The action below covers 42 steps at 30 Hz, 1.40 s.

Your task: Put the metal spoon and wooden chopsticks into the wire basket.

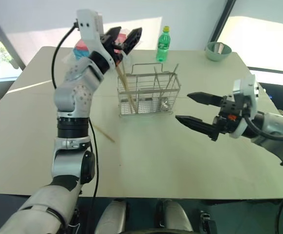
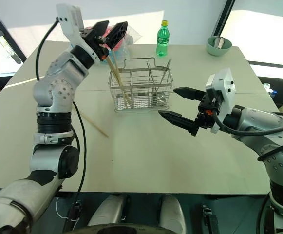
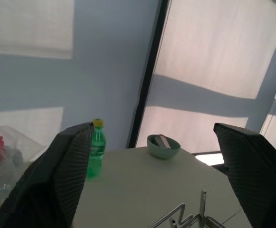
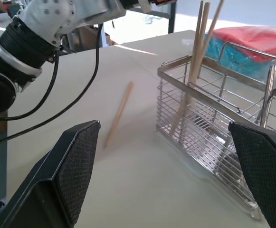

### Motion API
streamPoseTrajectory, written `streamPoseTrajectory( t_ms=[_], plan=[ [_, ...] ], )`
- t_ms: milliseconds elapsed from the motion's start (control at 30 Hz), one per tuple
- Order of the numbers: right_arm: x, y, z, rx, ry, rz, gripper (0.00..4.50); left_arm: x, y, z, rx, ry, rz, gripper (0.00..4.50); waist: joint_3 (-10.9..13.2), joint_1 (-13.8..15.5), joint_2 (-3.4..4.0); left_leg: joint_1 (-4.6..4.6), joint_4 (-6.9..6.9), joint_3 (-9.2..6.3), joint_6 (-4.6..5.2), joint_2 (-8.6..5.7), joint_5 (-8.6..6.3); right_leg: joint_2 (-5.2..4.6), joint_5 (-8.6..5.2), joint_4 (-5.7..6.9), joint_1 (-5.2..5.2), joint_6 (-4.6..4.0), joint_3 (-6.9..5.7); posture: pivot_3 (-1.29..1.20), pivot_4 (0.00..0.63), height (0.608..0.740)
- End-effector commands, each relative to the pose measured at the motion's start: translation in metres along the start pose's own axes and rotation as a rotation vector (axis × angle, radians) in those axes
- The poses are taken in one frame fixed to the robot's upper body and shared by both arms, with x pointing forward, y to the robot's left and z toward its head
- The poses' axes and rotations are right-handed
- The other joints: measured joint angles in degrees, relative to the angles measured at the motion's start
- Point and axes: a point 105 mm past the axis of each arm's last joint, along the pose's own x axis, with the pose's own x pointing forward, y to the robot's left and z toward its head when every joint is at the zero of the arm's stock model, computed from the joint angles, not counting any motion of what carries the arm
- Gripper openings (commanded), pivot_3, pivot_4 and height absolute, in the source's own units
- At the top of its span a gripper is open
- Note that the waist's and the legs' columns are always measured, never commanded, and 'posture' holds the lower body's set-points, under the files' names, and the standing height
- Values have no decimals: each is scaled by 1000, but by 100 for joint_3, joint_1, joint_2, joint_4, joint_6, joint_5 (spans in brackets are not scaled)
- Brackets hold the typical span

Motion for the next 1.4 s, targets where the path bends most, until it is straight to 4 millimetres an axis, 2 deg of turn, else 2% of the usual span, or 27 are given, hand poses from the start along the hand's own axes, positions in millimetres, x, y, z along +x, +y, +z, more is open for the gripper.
streamPoseTrajectory(
  t_ms=[33,67,133,200,267,367,433,533,600,700,767,1067,1133,1200,1400],
  plan=[
    [4,0,5,-21,-26,14,4500,-5,-1,56,15,-129,20,4439,1,-6,1,0,0,0,0,0,0,0,0,0,-1,0,0,0,150,667],
    [6,-1,4,-20,-27,18,4500,-8,5,71,6,-161,63,4439,2,-5,0,0,1,0,0,0,0,0,0,2,-2,0,0,0,150,667],
    [9,-2,4,-20,-32,27,4500,-15,32,95,-7,-203,250,4439,3,-15,0,-1,1,-1,0,1,0,3,0,1,-3,0,0,0,150,667],
    [11,-2,4,-23,-37,39,4500,-27,67,100,-12,-186,511,4439,0,-14,5,1,0,0,0,2,0,5,0,1,-3,1,0,0,150,667],
    [13,-3,4,-19,-41,50,4500,-45,98,85,-14,-101,769,4439,-8,-2,17,10,-3,0,0,1,0,5,0,2,5,1,1,0,150,667],
    [14,-4,2,-22,-32,65,4500,-67,121,59,39,-3,1000,4439,-12,24,22,23,-2,-1,1,-3,0,5,-1,3,19,2,3,0,150,667],
    [16,-5,1,-23,-32,70,4500,-85,134,26,-20,122,1147,4439,-8,24,10,22,4,-4,-1,-5,0,6,-1,7,20,2,2,0,150,667],
    [18,-5,4,-21,-36,83,4500,-110,143,-27,-111,334,1294,4439,-7,15,-8,9,9,-7,-4,-5,2,7,2,7,9,6,2,0,150,667],
    [18,-4,4,-22,-36,91,4500,-120,144,-49,-126,428,1336,4439,-7,8,-8,3,7,-5,-24,-5,13,6,2,7,1,6,3,0,150,667],
    [19,-1,3,-21,-28,99,4500,-139,144,-97,-187,612,1383,4439,-8,5,-6,-1,2,-1,-36,-4,19,6,2,7,-8,5,5,0,150,667],
    [18,-1,2,-18,-24,97,4500,-140,141,-110,-185,663,1378,4439,-8,8,-7,-1,1,1,-37,-4,19,5,2,7,-8,5,7,0,150,667],
    [17,2,2,-12,-29,81,4500,-146,134,-143,-201,806,1376,4439,-6,12,-12,-1,3,0,-20,-4,9,3,3,11,-9,6,6,0,150,667],
    [16,3,2,-10,-32,80,4500,-148,134,-149,-211,821,1379,3906,-9,13,-7,0,3,2,-28,-4,13,1,3,11,-7,6,6,0,150,667],
    [16,4,2,-9,-33,78,4500,-148,133,-153,-216,827,1379,3190,-13,26,-2,1,2,2,-28,-4,13,1,3,11,-5,6,6,0,150,667],
    [14,5,3,-2,-44,70,4500,-143,133,-151,-223,815,1375,63,-15,23,-2,4,7,1,-18,-6,7,-2,3,18,-1,6,5,0,150,667]
  ],
)
